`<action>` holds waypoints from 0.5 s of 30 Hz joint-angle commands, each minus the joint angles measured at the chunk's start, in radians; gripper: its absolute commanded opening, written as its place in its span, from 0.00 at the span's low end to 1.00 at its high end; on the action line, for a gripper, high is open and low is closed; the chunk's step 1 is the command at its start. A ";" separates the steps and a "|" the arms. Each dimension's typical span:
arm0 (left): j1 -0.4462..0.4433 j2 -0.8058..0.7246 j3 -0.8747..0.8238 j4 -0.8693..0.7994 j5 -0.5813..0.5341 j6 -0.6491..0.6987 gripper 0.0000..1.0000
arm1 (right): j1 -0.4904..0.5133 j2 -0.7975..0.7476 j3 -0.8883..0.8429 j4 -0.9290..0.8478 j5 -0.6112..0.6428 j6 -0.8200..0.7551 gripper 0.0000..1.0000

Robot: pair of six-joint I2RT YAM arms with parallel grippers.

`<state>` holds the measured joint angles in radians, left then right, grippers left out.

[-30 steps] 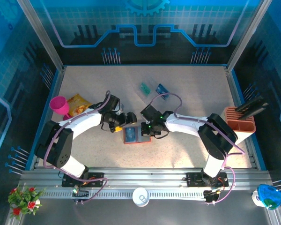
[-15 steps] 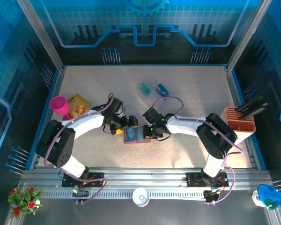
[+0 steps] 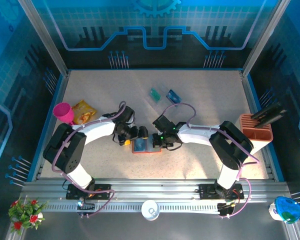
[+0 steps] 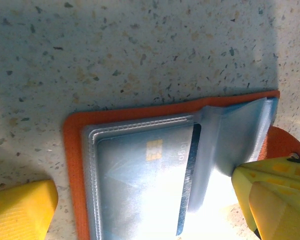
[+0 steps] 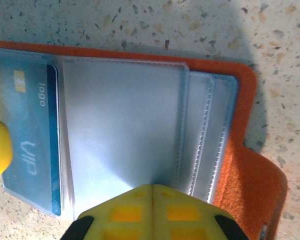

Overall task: Put the credit cards into the card holder
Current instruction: Close the card holder at the center of the table.

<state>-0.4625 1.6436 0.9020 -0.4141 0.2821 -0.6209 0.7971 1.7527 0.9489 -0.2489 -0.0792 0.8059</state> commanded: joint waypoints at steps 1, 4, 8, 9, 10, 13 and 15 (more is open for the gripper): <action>-0.032 0.034 0.047 0.011 0.002 0.029 0.99 | -0.008 0.037 -0.042 -0.036 0.001 0.010 0.00; -0.048 0.035 0.068 0.015 0.005 0.028 0.99 | -0.007 0.038 -0.044 -0.036 -0.002 0.012 0.00; -0.053 0.010 0.075 0.015 0.006 0.027 0.99 | -0.007 0.041 -0.044 -0.033 -0.001 0.012 0.00; -0.053 -0.002 0.072 0.013 0.005 0.027 0.99 | -0.008 0.042 -0.044 -0.034 -0.001 0.012 0.00; -0.053 -0.014 0.069 0.013 0.005 0.026 0.99 | -0.009 0.042 -0.044 -0.033 -0.001 0.012 0.00; -0.053 -0.062 0.053 0.022 0.003 0.018 0.99 | -0.009 0.041 -0.039 -0.035 -0.001 0.010 0.00; -0.053 -0.100 0.038 0.035 0.005 0.008 0.99 | -0.015 0.038 -0.032 -0.036 -0.006 0.006 0.00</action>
<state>-0.5034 1.6157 0.9455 -0.4198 0.2596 -0.6197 0.7944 1.7527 0.9428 -0.2329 -0.0875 0.8093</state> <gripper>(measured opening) 0.992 0.058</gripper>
